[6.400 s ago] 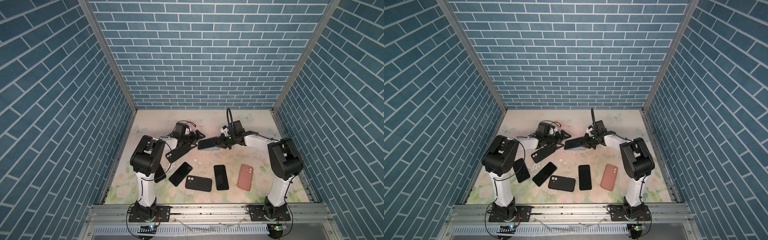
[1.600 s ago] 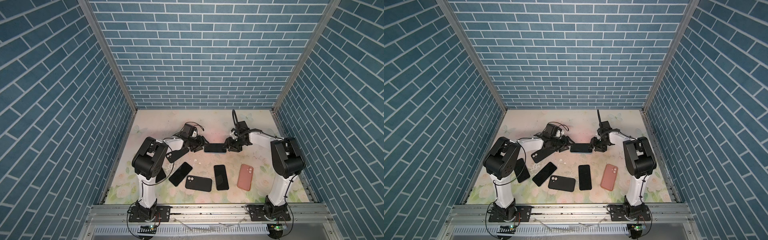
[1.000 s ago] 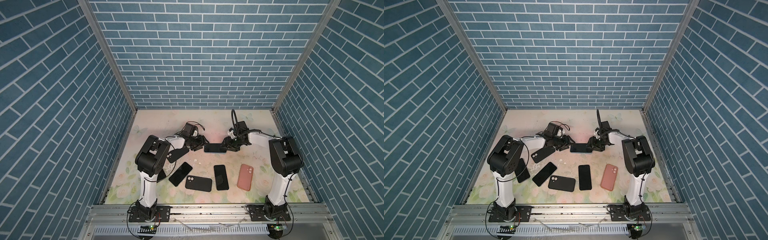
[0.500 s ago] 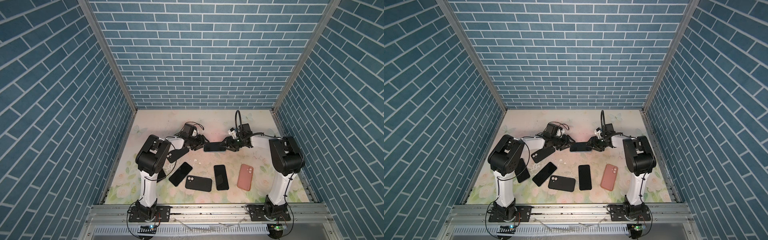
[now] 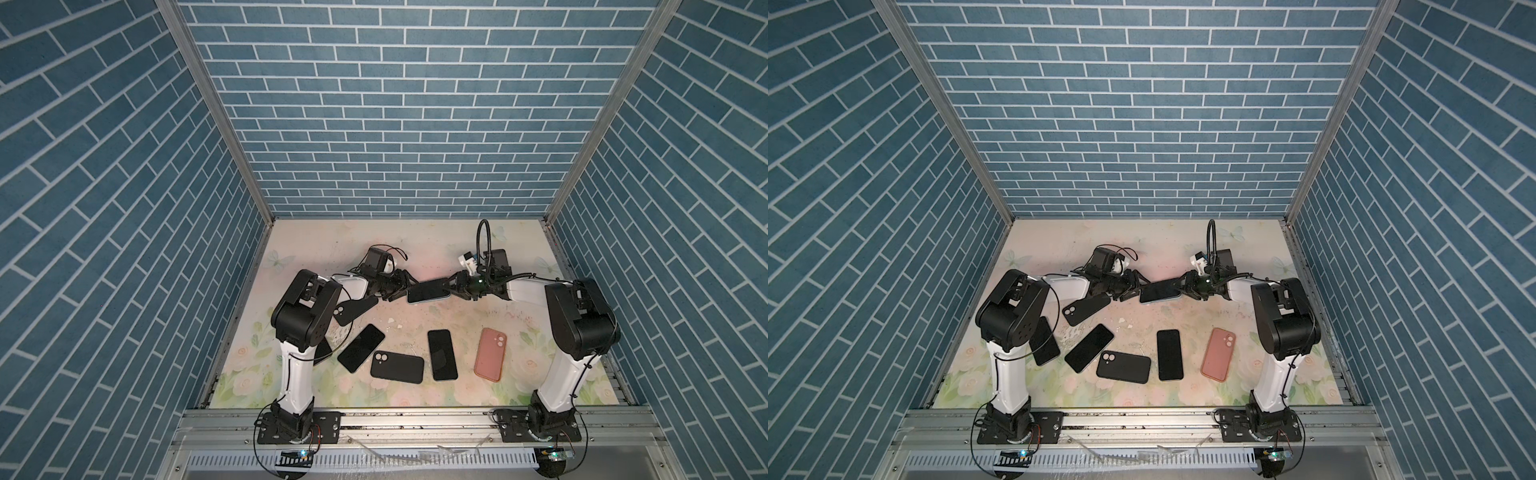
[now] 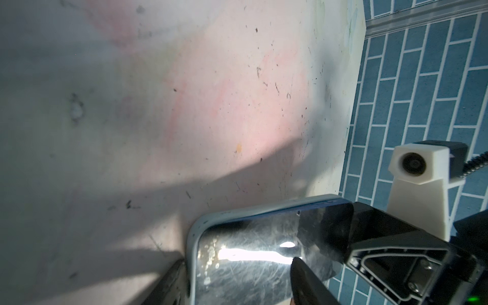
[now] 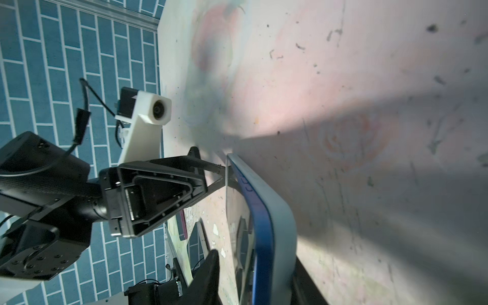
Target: Put the phone into the phone case
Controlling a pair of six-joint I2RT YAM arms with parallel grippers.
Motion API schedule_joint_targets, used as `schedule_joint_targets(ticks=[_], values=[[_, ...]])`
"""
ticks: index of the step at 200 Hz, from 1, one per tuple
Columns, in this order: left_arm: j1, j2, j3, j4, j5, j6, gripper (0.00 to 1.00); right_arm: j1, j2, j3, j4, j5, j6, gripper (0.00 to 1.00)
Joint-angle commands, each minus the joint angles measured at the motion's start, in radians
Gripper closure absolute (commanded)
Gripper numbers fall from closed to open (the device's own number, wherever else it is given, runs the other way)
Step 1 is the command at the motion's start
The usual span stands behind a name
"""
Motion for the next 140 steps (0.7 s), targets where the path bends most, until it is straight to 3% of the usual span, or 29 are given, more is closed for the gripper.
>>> schedule_joint_targets(ticks=[1, 71, 105, 140], values=[[-0.013, 0.044, -0.016, -0.049, 0.011, -0.009, 0.35, 0.009, -0.030, -0.021, 0.065, -0.075, 0.022, 0.66], [-0.013, 0.035, -0.005, -0.050, 0.009, -0.015, 0.35, 0.011, -0.036, -0.050, 0.104, -0.080, 0.047, 0.82], [-0.014, 0.031, -0.005, -0.049, 0.008, -0.018, 0.35, 0.014, -0.034, -0.054, 0.088, -0.059, 0.043, 1.00], [-0.013, 0.029, -0.005, -0.050, 0.008, -0.017, 0.35, 0.014, -0.038, -0.054, 0.071, -0.032, 0.041, 1.00]])
